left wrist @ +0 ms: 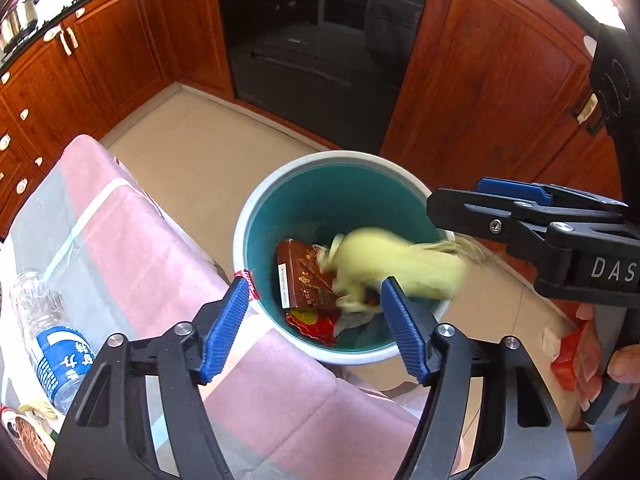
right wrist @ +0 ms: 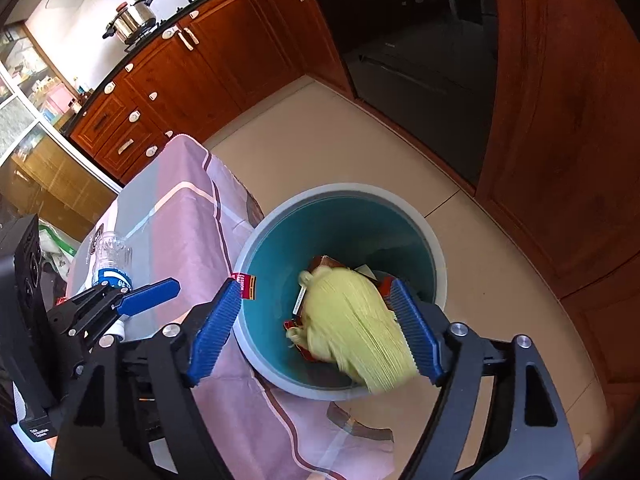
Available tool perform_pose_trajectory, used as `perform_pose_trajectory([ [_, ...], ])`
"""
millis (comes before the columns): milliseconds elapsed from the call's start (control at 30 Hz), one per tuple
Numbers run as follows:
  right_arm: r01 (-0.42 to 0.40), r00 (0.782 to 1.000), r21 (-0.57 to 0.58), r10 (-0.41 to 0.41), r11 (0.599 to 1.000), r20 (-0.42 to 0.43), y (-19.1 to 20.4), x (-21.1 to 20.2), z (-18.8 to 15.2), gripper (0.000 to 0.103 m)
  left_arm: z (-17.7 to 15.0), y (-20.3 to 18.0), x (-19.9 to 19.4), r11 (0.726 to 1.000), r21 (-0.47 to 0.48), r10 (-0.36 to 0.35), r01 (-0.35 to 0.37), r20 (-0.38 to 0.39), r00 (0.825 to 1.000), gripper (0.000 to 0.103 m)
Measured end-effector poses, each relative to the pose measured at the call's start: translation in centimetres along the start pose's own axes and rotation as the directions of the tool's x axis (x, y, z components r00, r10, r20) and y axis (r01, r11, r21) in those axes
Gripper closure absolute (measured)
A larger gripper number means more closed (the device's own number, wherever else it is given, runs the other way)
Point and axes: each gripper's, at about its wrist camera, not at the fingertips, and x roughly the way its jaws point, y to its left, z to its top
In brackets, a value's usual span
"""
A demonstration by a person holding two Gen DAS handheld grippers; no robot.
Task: Collect trash
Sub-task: 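Carry the Ovaltine pack and corn husks over the teal bin and open both grippers, then move both grippers back over the table toward the cup and orange peel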
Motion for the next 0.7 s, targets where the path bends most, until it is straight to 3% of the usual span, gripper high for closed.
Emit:
perform_pose_trajectory([
  [167, 0.009, 1.000, 0.008, -0.009, 1.000, 0.005, 0.7, -0.8, 0.0, 0.018, -0.6, 0.0, -1.5, 0.999, -0.023, -0.028, 0.028, 0.015, 0.999, 0.018],
  [333, 0.030, 1.000, -0.012, -0.030, 0.999, 0.004, 1.7, -1.8, -0.3, 0.016, -1.7, -0.3, -3.4, 0.999, -0.027, -0.029, 0.031, 0.047, 0.998, 0.006],
  [700, 0.026, 0.999, -0.055, -0.024, 0.998, 0.035, 5.4, -5.5, -2.0, 0.014, -3.9, 1.2, -8.2, 0.995, -0.073, -0.056, 0.065, 0.116, 0.992, 0.004],
])
